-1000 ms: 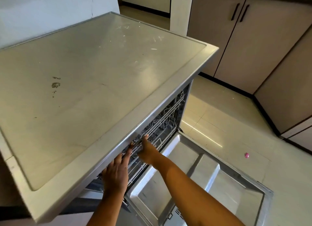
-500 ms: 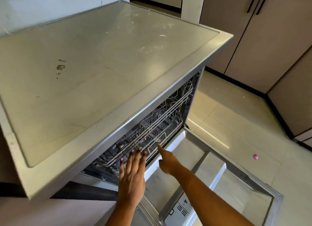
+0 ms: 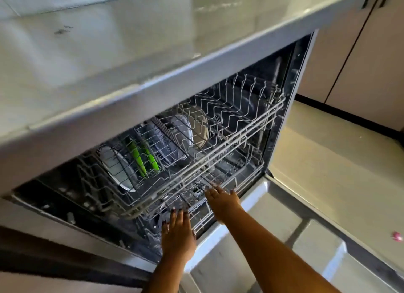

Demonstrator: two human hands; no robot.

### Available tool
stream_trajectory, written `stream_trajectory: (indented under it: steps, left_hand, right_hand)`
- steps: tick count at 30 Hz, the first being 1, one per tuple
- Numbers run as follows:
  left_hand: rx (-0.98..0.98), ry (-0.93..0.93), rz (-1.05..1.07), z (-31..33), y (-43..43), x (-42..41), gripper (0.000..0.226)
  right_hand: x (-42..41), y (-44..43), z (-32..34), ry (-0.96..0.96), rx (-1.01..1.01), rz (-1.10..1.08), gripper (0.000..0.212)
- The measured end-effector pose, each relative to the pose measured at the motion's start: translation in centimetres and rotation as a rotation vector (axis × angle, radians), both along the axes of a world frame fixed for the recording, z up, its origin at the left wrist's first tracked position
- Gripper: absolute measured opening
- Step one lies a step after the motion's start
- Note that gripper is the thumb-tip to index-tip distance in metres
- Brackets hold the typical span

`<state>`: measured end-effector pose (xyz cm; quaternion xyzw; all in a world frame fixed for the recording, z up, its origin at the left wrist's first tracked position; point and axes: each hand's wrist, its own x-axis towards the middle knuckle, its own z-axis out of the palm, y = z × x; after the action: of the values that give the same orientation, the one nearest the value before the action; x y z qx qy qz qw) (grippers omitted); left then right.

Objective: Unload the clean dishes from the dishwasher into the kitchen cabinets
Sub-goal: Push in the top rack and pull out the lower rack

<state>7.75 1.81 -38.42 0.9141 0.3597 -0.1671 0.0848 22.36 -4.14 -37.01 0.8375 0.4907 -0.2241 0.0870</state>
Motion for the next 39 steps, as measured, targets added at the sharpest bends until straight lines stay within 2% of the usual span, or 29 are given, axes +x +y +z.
stream_trajectory:
  steps: [4, 7, 11, 16, 21, 29, 39]
  left_hand:
    - [-0.08, 0.061, -0.053, -3.7, -0.4, -0.4, 0.065]
    - [-0.162, 0.075, -0.018, -5.7, -2.2, -0.5, 0.074]
    - [-0.219, 0.057, -0.01, -6.2, -4.8, -0.2, 0.078]
    - [-0.298, 0.076, -0.035, -5.6, -9.4, -1.1, 0.078]
    - [-0.295, 0.065, -0.138, -4.8, -13.5, -2.5, 0.072]
    - [-0.21, 0.026, -0.198, -3.2, -17.0, -4.0, 0.07]
    - [-0.281, -0.024, -0.249, -2.6, -21.9, -5.1, 0.065]
  right_hand:
    - [0.0, -0.1, -2.4, -0.044, 0.124, -0.026, 0.063]
    - [0.2, -1.1, -2.5, -0.056, 0.153, 0.001, 0.061]
    - [0.0, -3.6, -2.8, -0.072, 0.174, 0.0, 0.054]
    - [-1.0, -8.3, -2.7, -0.071, 0.161, -0.028, 0.055]
    - [-2.7, -12.9, -2.2, -0.065, 0.146, -0.046, 0.042]
    - [-4.3, -18.9, -1.6, -0.057, 0.111, -0.085, 0.035]
    - [-6.5, -24.0, -1.3, -0.064, 0.108, -0.159, 0.037]
